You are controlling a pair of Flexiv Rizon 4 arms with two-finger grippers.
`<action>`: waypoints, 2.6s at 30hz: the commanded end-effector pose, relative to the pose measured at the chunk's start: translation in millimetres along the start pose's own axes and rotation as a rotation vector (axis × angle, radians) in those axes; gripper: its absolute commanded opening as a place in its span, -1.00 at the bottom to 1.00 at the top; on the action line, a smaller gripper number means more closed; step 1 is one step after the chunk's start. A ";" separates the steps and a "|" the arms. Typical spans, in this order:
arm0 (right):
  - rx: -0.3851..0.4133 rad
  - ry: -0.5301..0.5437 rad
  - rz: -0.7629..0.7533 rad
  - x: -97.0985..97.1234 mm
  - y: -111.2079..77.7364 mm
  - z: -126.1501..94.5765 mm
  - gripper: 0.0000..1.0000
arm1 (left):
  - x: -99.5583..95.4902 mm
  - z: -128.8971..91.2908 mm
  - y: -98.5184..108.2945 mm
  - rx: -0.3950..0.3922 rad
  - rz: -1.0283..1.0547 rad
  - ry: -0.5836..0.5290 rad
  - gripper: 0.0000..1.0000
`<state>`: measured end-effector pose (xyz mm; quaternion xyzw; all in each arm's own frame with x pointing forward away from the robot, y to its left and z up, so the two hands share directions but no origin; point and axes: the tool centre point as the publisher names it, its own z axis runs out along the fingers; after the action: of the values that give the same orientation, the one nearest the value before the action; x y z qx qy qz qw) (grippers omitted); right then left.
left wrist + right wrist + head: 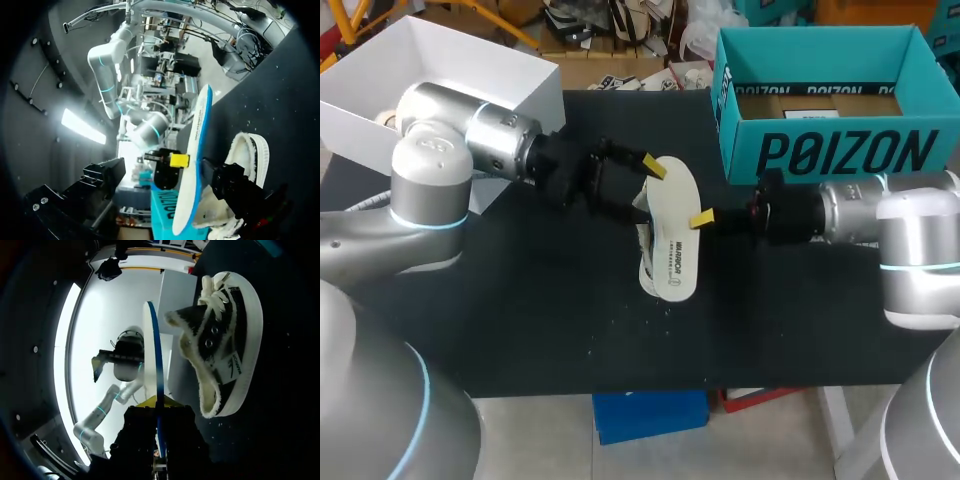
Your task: Take the shoe out of the shoebox, open the shoe tongue, remove and reinsert the insole, then place the shoe into the shoebox
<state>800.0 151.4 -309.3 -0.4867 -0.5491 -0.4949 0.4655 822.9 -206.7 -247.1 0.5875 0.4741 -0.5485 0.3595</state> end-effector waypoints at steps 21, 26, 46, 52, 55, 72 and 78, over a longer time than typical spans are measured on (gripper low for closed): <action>-0.009 -0.014 0.000 2.3 -11.4 -6.1 -1.00 | 11.3 -9.7 -22.3 -0.394 -0.059 -0.041 1.00; -0.011 -0.015 0.006 -0.2 -11.3 -7.9 -1.00 | 11.3 -9.7 -22.3 -0.394 -0.059 -0.041 1.00; -0.001 -0.028 0.025 -6.5 -7.4 -5.3 -1.00 | 34.6 1.7 -19.6 -0.244 0.034 0.022 1.00; 0.001 -0.033 0.027 -5.5 -6.8 -4.2 -1.00 | 34.6 1.7 -19.6 -0.244 0.034 0.022 1.00; 0.002 -0.035 0.027 -4.6 -7.0 -4.1 -1.00 | 34.6 1.7 -19.6 -0.244 0.034 0.022 1.00; -0.006 -0.043 0.035 -3.2 -11.6 -8.8 -1.00 | 40.4 12.1 -10.2 -0.261 0.043 -0.001 -0.27; -0.009 -0.038 0.038 -4.4 -13.0 -9.7 -1.00 | 42.0 23.3 -6.0 -0.250 0.042 0.014 -0.02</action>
<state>789.4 140.3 -314.0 -0.5069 -0.5472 -0.4783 0.4635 804.6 -211.1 -288.5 0.5495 0.5274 -0.4755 0.4403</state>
